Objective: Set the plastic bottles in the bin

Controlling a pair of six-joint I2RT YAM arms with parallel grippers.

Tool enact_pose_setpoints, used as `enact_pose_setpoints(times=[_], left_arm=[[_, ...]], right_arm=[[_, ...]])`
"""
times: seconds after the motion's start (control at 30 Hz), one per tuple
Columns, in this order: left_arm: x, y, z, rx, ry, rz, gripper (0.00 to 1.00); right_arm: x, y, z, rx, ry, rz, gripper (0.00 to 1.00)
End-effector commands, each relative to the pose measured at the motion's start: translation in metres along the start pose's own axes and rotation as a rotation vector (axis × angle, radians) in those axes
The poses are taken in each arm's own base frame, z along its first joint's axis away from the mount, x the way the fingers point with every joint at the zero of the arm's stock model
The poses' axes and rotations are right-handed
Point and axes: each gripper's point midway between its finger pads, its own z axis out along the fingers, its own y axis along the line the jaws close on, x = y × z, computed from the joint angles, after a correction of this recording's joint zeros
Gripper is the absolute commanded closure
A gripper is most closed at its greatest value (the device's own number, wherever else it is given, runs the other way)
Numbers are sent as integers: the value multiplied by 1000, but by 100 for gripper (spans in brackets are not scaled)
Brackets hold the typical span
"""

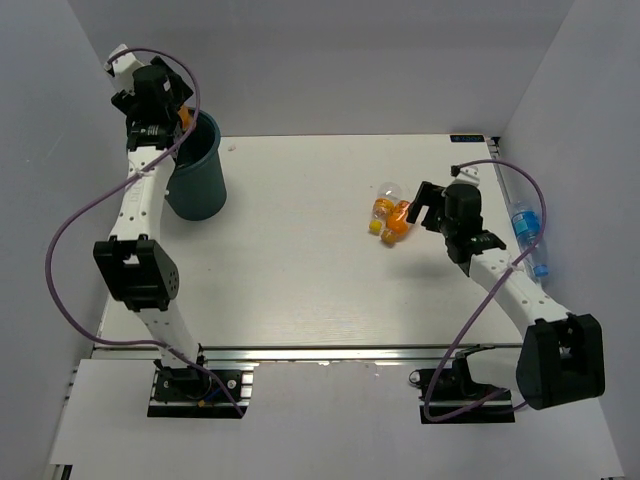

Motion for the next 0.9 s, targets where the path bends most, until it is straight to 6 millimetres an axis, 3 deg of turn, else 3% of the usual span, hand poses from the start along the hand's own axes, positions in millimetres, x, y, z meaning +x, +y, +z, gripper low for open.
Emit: enact_pose_setpoints(times=[0.0, 0.2, 0.33, 0.5, 0.57, 0.6, 0.63, 0.7, 0.73, 0.87], left_arm=[[7, 41, 10, -179, 29, 124, 2], [-4, 43, 8, -196, 15, 149, 2], [-15, 42, 1, -196, 1, 157, 2], [-33, 25, -30, -101, 51, 123, 2], [-15, 23, -40, -42, 108, 119, 2], [-26, 9, -58, 46, 100, 85, 2], [1, 14, -63, 61, 161, 101, 2], [-4, 9, -86, 122, 142, 62, 2], [31, 6, -95, 145, 205, 79, 2], [60, -8, -119, 287, 262, 62, 2]], right_arm=[[-21, 0, 2, 25, -30, 71, 11], [-9, -7, 15, 68, 24, 94, 11], [1, -18, 33, 163, 60, 164, 11], [8, -2, 61, 122, 103, 251, 11], [15, 2, 67, 110, 131, 266, 11], [23, -1, 73, 127, 149, 268, 11], [25, -6, 76, 164, 142, 284, 12], [38, -12, 81, 205, 164, 316, 15], [44, -11, 83, 204, 172, 341, 16], [48, 5, 101, 143, 178, 380, 19]])
